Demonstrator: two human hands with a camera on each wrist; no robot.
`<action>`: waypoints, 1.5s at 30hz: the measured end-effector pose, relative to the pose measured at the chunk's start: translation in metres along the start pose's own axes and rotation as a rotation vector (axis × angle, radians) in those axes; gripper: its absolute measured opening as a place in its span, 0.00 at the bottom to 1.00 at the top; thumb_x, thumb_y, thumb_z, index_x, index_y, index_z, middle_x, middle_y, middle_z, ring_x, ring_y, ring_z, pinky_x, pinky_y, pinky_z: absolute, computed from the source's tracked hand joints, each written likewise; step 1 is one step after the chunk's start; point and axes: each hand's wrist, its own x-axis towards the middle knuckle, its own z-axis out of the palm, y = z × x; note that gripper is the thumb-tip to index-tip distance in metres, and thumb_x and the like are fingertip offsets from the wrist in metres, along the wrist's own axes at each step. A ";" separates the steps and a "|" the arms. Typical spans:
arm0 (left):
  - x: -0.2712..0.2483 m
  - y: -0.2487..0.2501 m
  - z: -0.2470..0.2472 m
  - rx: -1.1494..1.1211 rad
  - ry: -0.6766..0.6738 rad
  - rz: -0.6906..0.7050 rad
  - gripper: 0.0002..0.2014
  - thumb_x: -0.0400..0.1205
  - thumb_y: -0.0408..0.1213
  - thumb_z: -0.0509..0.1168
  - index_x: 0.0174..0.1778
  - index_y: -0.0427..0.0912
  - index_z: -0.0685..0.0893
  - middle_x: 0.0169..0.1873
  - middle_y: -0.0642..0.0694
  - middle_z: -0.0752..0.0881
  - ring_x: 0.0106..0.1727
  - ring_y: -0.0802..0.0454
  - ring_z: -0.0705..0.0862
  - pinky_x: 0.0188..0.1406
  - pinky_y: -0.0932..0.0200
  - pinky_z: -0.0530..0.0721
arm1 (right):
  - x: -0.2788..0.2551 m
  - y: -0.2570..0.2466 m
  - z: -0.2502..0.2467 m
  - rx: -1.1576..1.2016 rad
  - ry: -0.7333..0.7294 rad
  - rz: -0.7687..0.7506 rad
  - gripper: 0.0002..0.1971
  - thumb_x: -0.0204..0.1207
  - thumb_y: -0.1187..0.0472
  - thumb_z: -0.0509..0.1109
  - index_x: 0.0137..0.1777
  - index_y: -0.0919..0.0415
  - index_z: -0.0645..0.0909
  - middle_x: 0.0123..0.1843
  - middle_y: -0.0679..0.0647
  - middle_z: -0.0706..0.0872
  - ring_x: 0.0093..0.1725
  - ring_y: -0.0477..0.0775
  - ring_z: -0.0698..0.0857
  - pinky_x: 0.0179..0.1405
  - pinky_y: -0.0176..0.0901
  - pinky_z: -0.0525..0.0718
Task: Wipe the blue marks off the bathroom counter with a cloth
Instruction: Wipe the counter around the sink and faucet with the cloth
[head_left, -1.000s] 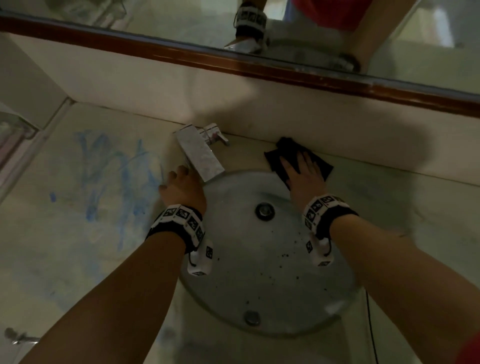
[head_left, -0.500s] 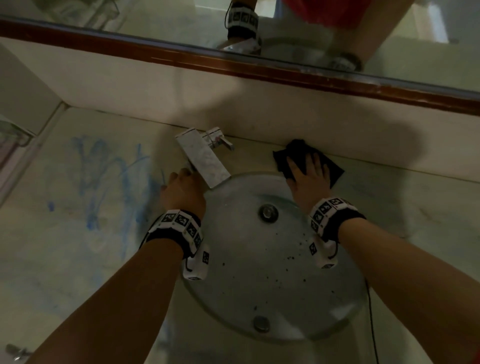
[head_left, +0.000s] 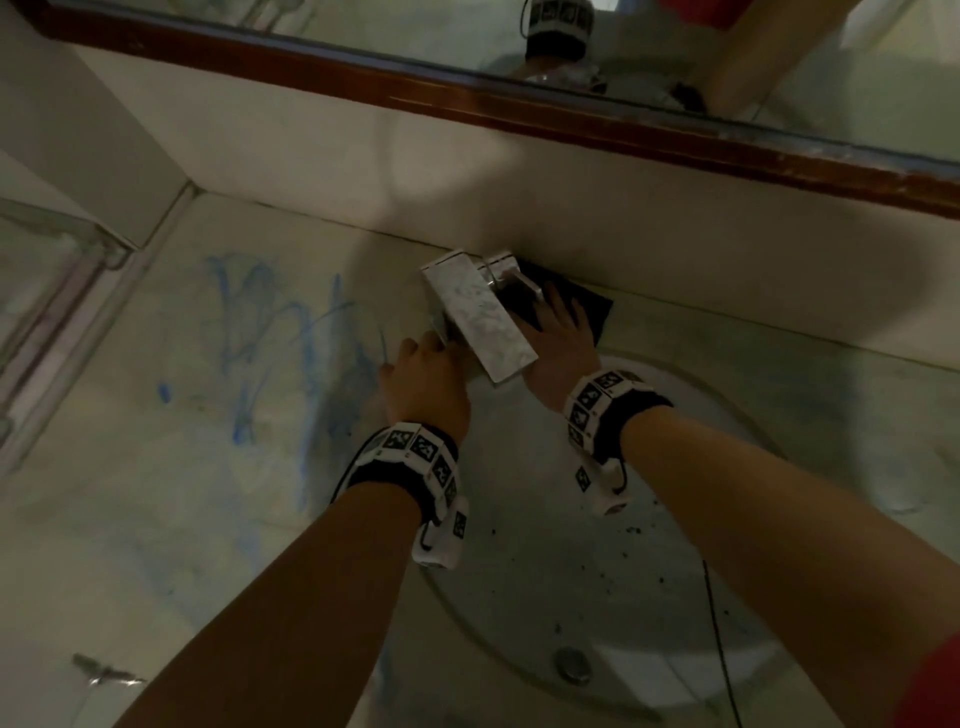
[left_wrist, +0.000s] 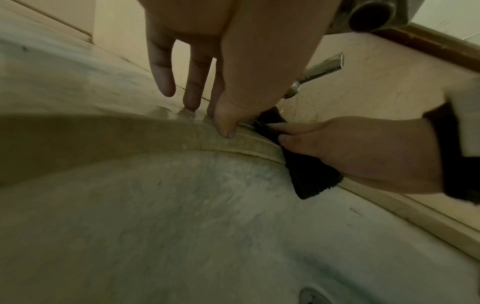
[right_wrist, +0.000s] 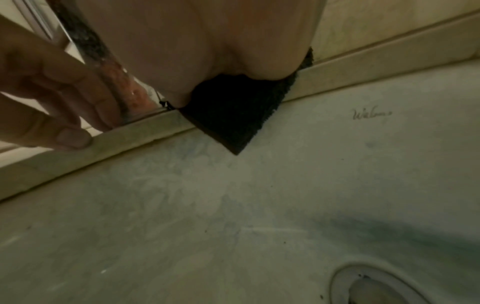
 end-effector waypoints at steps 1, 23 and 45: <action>0.000 0.001 0.000 0.000 0.001 0.000 0.21 0.76 0.30 0.62 0.66 0.44 0.79 0.59 0.42 0.78 0.62 0.38 0.74 0.59 0.39 0.78 | 0.000 0.001 0.000 -0.003 -0.001 -0.003 0.31 0.85 0.48 0.58 0.86 0.43 0.51 0.88 0.58 0.51 0.86 0.63 0.45 0.81 0.63 0.42; -0.009 0.013 -0.009 0.008 -0.034 -0.087 0.16 0.80 0.31 0.62 0.65 0.39 0.77 0.61 0.39 0.76 0.66 0.37 0.73 0.63 0.38 0.76 | -0.134 0.142 -0.021 0.075 -0.124 0.481 0.29 0.88 0.48 0.47 0.86 0.44 0.42 0.88 0.57 0.40 0.86 0.59 0.40 0.84 0.57 0.42; -0.007 0.012 0.008 0.057 0.046 -0.077 0.19 0.77 0.29 0.64 0.65 0.41 0.78 0.61 0.41 0.76 0.64 0.38 0.73 0.60 0.41 0.77 | -0.048 0.053 -0.014 -0.027 -0.071 0.119 0.31 0.85 0.41 0.52 0.86 0.41 0.47 0.88 0.58 0.43 0.86 0.62 0.43 0.82 0.62 0.41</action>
